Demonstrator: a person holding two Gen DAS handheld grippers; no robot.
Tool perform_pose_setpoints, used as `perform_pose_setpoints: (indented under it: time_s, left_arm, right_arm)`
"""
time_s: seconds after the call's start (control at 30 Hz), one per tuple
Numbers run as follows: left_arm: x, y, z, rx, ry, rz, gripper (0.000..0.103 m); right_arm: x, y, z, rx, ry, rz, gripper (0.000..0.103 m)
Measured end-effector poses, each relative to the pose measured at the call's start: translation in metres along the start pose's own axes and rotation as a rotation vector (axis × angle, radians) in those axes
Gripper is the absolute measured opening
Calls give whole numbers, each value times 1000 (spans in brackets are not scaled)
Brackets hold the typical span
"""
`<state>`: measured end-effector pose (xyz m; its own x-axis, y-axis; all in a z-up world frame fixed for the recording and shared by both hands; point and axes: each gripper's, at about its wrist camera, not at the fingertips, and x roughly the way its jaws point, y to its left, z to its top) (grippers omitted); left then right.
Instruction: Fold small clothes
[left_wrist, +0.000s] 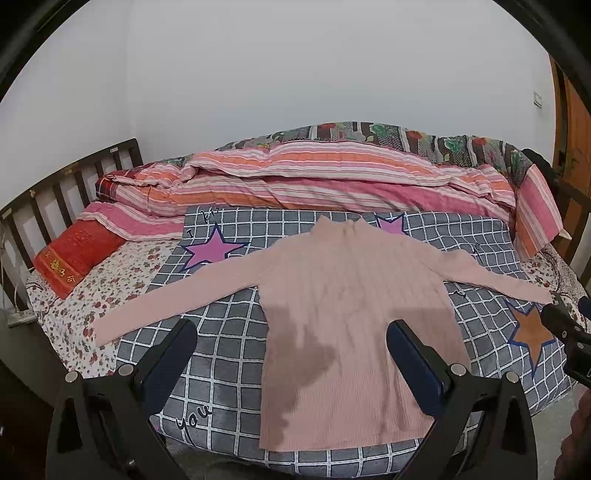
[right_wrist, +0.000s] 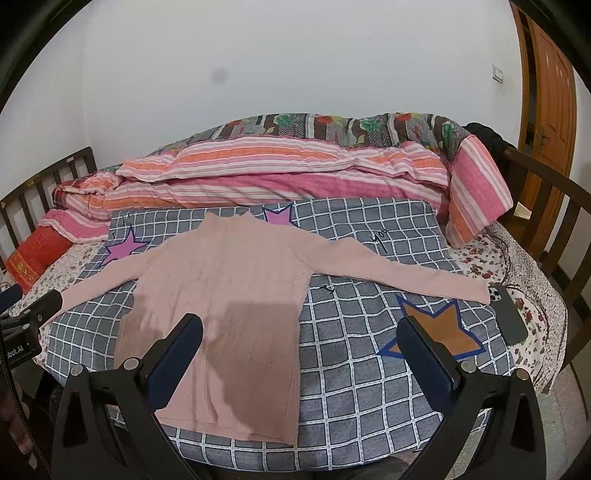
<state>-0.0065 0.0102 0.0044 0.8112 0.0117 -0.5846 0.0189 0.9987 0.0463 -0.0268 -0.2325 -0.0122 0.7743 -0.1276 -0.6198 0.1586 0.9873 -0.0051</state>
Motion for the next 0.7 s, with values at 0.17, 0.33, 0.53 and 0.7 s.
perform_pose_setpoints:
  time_s: [0.17,0.33,0.53,0.7]
  left_arm:
    - [1,0,0,2,0,-1,103]
    - [0,0,0,-4,2,-4,103]
    - [0,0,0,-5,2,-4,103]
    - [2,0,3,-5,-1,-7,103]
  right_arm:
    - [0,0,1,4,-2,4,103]
    - [-1,0,1,4,-2,6,103]
    - [-1,0,1,5,-2,4,103]
    - [-1,1,1,3,-5,3,103]
